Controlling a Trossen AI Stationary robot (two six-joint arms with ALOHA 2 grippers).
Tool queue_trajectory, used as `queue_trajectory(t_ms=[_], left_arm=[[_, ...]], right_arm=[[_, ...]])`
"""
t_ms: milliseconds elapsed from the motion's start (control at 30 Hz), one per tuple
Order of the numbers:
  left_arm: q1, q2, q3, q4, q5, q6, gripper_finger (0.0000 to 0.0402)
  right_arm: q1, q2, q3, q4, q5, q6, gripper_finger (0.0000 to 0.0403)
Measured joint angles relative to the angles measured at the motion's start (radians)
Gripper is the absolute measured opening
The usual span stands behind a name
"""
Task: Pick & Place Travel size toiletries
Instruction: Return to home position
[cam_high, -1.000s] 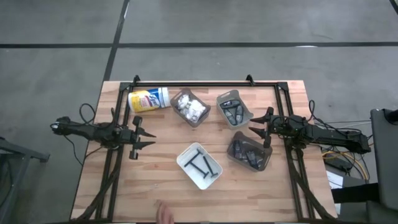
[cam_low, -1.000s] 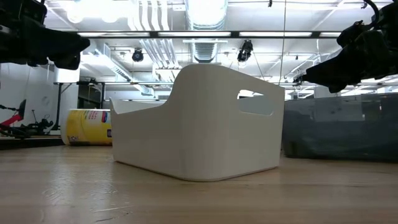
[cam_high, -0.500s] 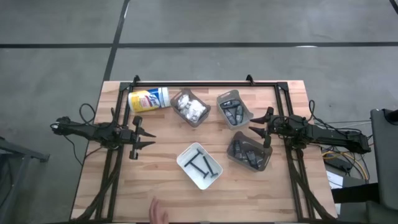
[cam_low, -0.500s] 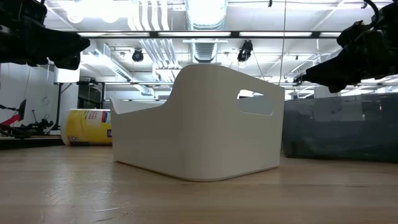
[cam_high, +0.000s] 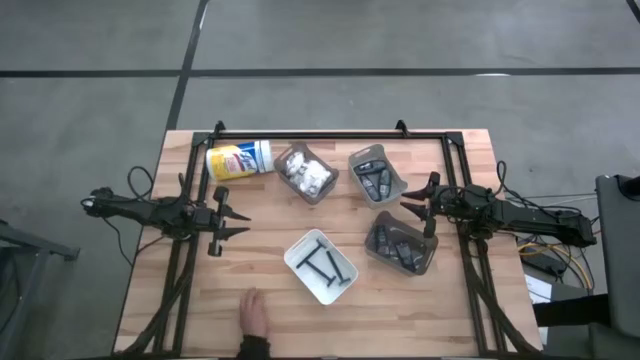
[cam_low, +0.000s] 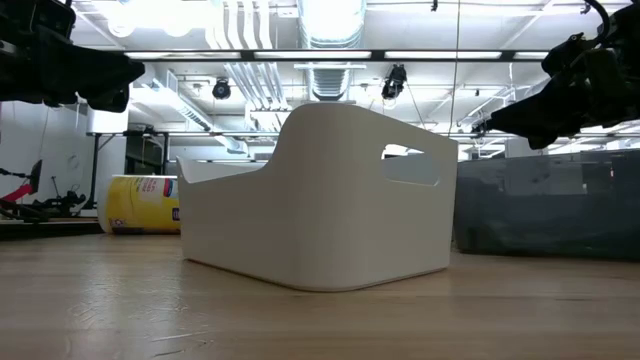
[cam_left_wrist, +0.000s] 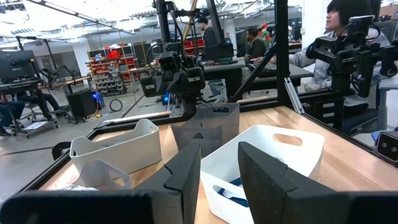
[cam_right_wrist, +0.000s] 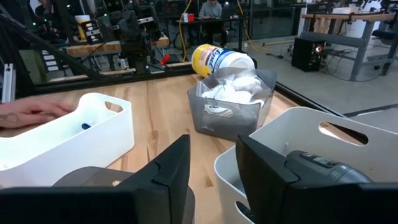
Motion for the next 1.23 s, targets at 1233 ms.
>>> queue_trajectory(t_ms=[1233], left_arm=[[0.053,-0.015,0.086,-0.039,-0.281,0.201,0.0114]], right_arm=[[0.000,0.000,0.000,0.002,0.000,-0.001,0.0041]])
